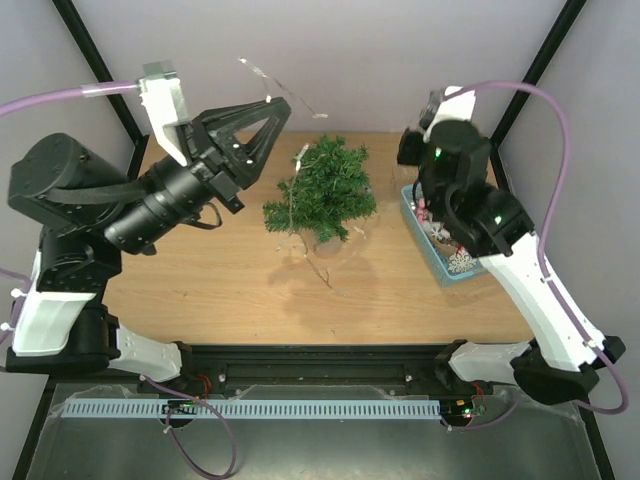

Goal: Decorate the small christmas tree

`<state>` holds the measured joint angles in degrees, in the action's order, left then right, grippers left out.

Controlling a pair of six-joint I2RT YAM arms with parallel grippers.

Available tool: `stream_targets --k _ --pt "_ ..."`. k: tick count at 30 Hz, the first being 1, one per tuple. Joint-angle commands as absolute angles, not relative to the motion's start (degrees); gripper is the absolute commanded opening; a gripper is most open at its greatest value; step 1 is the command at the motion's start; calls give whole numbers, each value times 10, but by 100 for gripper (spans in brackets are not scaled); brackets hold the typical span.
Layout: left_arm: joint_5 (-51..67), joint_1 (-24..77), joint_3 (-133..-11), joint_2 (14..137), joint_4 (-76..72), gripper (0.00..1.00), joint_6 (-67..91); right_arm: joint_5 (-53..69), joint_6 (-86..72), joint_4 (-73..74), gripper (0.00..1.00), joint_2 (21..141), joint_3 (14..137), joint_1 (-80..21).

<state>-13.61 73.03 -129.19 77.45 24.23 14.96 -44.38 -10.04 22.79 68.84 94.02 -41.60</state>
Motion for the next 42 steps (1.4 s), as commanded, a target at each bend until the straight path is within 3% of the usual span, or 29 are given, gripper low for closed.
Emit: stream_targets --k 1,8,22,27,33,37,42 --pt "-170 727 -1309 732 252 4 137 -357 -61 213 1 748 1069 -349" --pt "-180 728 -1285 663 255 4 160 -249 -82 246 1 897 1246 -272" --pt "-266 729 -1260 576 250 3 139 25 -217 205 1 1081 1398 -171" --pt "-302 730 -1242 540 237 3 115 132 -255 174 1 1110 1401 -171" --pt "-286 749 -1238 503 207 2 106 154 -261 171 1 1095 1374 -172" --pt "-442 760 -1226 503 252 4 116 173 -256 163 1 1070 1332 -172" --pt "-762 845 -1122 491 312 6 144 194 -247 163 1 1045 1288 -172"
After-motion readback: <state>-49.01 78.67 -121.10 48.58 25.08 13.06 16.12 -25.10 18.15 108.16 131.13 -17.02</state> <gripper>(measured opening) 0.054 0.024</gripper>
